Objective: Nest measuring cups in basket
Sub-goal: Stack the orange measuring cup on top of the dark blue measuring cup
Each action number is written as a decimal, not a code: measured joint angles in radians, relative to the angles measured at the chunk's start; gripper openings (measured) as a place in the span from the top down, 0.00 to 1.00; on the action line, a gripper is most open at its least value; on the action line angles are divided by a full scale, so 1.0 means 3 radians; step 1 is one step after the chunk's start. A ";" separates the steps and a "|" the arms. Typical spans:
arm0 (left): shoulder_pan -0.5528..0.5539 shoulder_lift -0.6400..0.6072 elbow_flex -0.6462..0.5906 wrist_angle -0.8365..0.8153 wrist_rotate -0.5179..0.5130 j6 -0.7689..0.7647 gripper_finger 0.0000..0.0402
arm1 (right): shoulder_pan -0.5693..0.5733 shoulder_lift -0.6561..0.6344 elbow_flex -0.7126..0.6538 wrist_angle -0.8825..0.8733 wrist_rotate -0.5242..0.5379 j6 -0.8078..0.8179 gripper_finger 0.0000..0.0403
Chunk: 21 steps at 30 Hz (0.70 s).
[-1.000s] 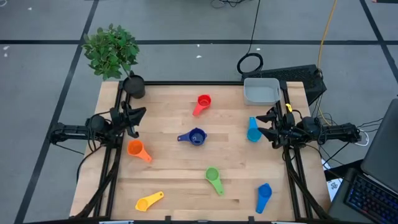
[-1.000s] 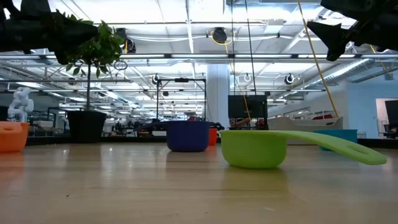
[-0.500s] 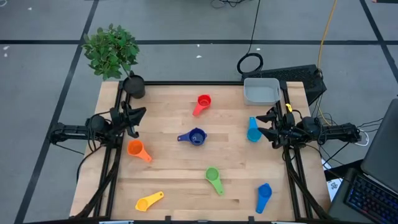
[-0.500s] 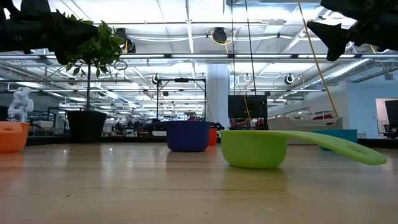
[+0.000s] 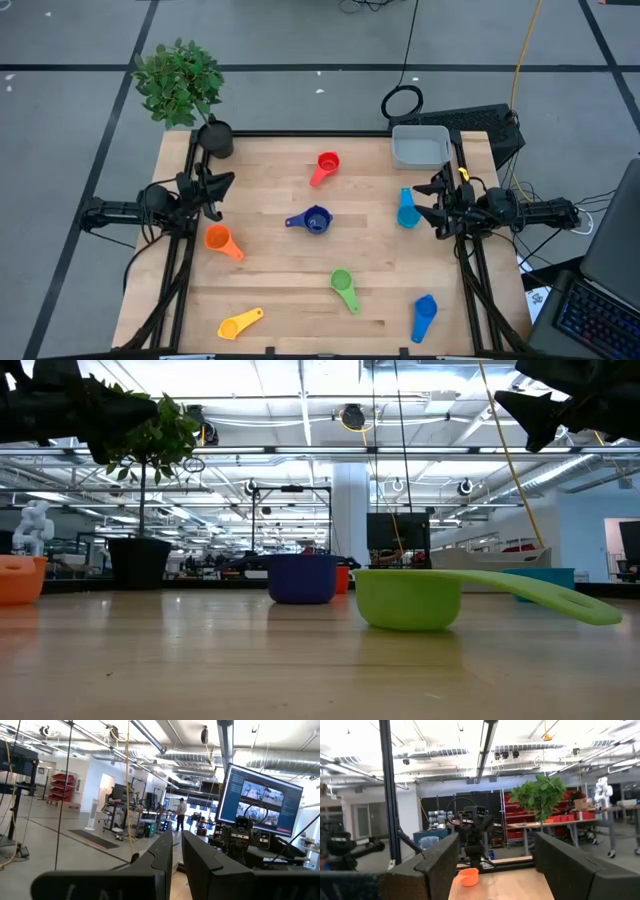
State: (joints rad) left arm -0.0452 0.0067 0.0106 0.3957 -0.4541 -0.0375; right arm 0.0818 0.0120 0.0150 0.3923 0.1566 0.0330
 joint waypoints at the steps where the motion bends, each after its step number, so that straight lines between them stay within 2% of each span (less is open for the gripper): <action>1: 0.0000 0.0000 0.0000 0.0005 0.0001 -0.0005 0.89 | 0.0000 0.0000 -0.0001 0.0000 0.0000 -0.0007 0.38; 17: 0.0000 0.0000 0.0000 -0.0009 0.0000 -0.0281 0.89 | 0.0000 0.0001 -0.0001 0.0074 0.0000 0.0023 0.38; 21: 0.0000 0.0000 0.0000 0.0100 0.0006 -0.0193 0.89 | -0.0005 0.0001 -0.0001 0.0115 0.0006 -0.0071 0.38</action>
State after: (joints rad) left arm -0.0452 0.0067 0.0106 0.4255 -0.4523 -0.0953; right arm 0.0803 0.0124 0.0148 0.4269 0.1585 0.0116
